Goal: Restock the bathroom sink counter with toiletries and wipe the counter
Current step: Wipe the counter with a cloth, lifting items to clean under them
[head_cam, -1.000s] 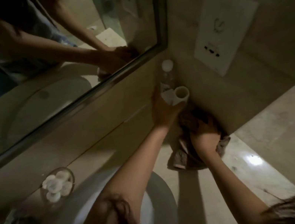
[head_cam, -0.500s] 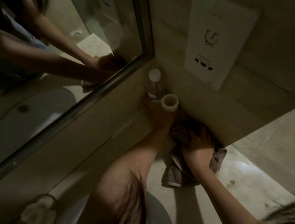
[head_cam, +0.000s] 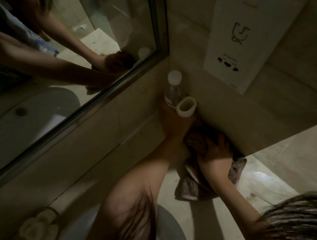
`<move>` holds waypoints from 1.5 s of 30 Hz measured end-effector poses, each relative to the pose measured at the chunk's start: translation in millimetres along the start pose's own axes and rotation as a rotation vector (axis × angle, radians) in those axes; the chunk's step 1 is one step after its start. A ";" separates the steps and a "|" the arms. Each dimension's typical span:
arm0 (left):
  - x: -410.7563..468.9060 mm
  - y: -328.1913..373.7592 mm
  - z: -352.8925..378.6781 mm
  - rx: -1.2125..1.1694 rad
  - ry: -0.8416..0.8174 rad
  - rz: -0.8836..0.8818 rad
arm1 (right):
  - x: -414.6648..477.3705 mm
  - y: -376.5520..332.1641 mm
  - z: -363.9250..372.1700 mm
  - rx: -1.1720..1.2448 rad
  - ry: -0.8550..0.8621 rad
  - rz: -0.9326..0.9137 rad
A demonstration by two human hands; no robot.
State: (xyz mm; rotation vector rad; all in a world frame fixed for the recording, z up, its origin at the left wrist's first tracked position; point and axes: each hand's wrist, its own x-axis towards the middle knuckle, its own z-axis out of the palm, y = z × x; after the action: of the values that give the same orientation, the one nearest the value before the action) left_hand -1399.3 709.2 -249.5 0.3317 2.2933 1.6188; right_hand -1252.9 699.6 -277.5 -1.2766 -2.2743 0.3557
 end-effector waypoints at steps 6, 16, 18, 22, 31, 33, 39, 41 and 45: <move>-29.0 44.8 -34.6 0.104 0.092 0.182 | -0.2 -7.6 -4.8 -0.011 -0.020 0.030; -116.9 -38.6 -177.2 0.126 0.405 -0.119 | 14.3 -123.9 33.6 -0.107 -0.395 -0.186; -119.1 -44.3 -192.5 0.137 0.472 -0.111 | -19.7 -149.2 32.7 -0.112 -0.523 -0.351; -120.7 -36.1 -198.0 0.125 0.527 -0.079 | -5.8 -145.0 33.4 -0.041 -0.636 -0.449; -117.7 -38.8 -147.8 0.072 0.272 -0.151 | 75.6 -87.6 23.9 -0.082 -0.456 -0.116; -109.2 -36.5 -131.3 0.072 0.221 -0.108 | 69.6 -82.0 11.0 -0.144 -0.345 -0.050; -63.8 -0.2 -70.2 -0.083 0.223 -0.018 | -7.5 -18.6 -37.6 0.077 -0.314 0.128; -46.4 3.7 -47.5 -0.133 0.213 0.043 | -14.3 -15.3 -39.6 0.017 -0.252 0.072; -16.5 -8.6 -6.9 -0.150 0.141 0.034 | -9.1 -20.7 -23.8 0.031 -0.157 0.120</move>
State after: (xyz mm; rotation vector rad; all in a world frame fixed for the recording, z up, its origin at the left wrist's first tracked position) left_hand -1386.7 694.4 -253.5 0.2289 2.2596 1.8736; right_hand -1250.9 680.5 -250.8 -1.4172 -2.3163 0.5498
